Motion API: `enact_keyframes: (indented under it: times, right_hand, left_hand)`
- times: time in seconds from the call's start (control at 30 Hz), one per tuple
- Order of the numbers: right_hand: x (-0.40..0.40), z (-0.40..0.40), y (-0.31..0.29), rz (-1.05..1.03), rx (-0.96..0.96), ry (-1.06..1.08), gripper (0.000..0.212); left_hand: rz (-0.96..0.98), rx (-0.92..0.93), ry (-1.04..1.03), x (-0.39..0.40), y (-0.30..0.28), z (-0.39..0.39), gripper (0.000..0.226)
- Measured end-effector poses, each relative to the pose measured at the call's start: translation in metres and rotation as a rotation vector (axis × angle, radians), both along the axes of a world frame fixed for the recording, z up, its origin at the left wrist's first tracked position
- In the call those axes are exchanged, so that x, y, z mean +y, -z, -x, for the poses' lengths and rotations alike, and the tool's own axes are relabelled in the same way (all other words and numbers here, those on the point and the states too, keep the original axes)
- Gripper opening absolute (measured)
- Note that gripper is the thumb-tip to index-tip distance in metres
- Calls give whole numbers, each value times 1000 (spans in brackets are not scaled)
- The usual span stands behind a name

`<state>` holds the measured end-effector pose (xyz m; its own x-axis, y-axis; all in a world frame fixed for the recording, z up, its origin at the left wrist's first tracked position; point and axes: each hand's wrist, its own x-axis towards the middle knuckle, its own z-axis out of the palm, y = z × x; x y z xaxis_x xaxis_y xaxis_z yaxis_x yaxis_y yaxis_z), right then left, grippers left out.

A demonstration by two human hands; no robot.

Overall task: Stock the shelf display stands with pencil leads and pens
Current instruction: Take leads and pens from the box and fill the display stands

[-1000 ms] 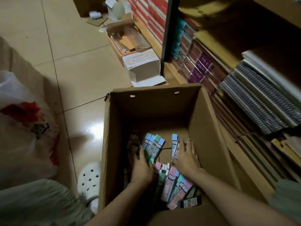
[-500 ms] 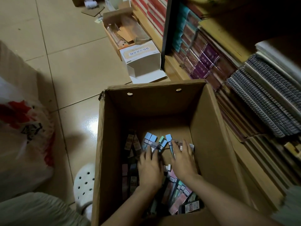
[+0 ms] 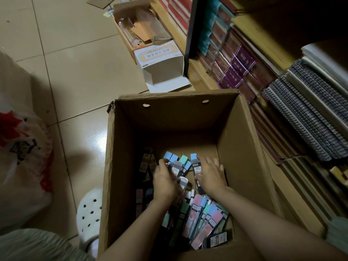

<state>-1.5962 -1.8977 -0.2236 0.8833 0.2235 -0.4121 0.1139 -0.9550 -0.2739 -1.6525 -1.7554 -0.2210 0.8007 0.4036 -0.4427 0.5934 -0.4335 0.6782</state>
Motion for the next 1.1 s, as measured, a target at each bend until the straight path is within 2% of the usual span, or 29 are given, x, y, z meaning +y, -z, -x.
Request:
enact_keyframes:
  times: [0.2,0.37,0.43,0.5,0.57,0.6,0.67,0.77,0.87,0.93,0.97,1.03,1.1]
  right_hand:
    - [0,2,-2,-94,5,94,71]
    - [-1,11,-13,-250,-18,234,44]
    - [-2,11,-20,-347,-50,321,33]
    - [-2,8,-31,-483,-48,462,30]
    - [1,2,-43,-703,80,635,31]
    - [4,1,-48,-814,174,690,31]
    - [11,1,-57,-906,282,653,32]
    - [18,4,-61,-867,287,529,32]
    - [20,2,-59,-873,322,511,35]
    - [18,-3,-55,-835,351,491,37]
    - [15,-8,-52,-756,327,458,38]
    - [7,-18,-45,-462,211,324,46]
    - [3,-26,-38,-171,158,144,73]
  left_hand:
    - [-4,73,48,1,1,-4,44]
    - [49,18,-32,1,-3,4,20]
    - [165,-23,-152,2,-7,6,12]
    - [421,-81,-287,1,-13,8,10]
    - [647,-91,-360,0,-21,8,13]
    - [702,-73,-364,-1,-26,6,14]
    - [752,-23,-320,-3,-34,2,19]
    - [808,4,-225,-1,-43,0,22]
    - [854,7,-161,1,-43,3,19]
    - [848,18,-157,2,-39,5,25]
    - [826,23,-168,1,-35,6,28]
    - [785,21,-210,1,-26,6,30]
    - [785,6,-255,1,-22,5,29]
